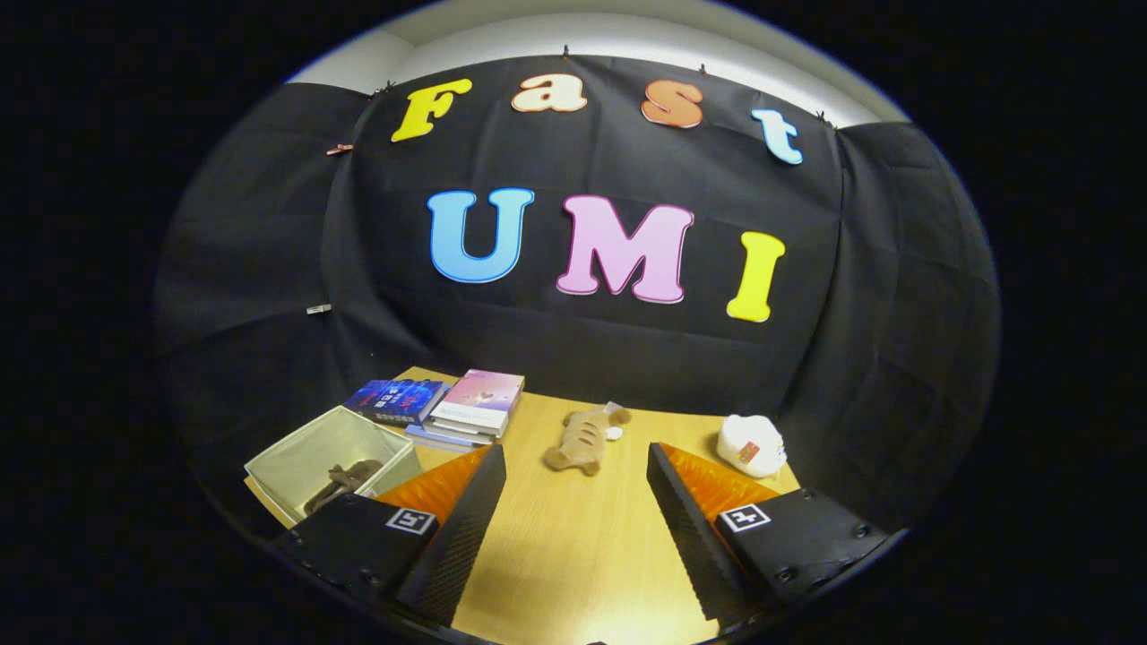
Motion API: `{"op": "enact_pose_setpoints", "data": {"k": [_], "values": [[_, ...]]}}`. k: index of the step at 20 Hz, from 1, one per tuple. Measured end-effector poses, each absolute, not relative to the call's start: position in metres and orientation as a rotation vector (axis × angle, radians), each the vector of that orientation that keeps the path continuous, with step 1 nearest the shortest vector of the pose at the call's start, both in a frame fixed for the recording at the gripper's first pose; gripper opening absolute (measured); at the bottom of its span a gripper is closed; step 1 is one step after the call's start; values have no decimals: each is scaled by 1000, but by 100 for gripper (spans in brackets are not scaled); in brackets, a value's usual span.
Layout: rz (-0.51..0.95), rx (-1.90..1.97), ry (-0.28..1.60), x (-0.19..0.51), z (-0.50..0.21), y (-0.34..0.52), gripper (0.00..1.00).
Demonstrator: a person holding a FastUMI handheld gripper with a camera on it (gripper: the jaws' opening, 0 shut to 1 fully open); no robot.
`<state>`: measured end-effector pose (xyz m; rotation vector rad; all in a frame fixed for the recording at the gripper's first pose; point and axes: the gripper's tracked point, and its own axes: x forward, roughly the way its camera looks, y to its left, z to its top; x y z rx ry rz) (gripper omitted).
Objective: Open the storage box then place both shoes into the box .Put the left shoe in first, then the right shoe, with the right side of both shoes facing outward in a uniform manner.
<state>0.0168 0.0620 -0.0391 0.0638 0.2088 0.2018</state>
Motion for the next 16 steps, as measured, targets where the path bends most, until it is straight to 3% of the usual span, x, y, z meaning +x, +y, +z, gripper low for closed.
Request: {"op": "enact_pose_setpoints", "data": {"k": [16], "values": [[180,34,159,-14,-28,57,98]]}}
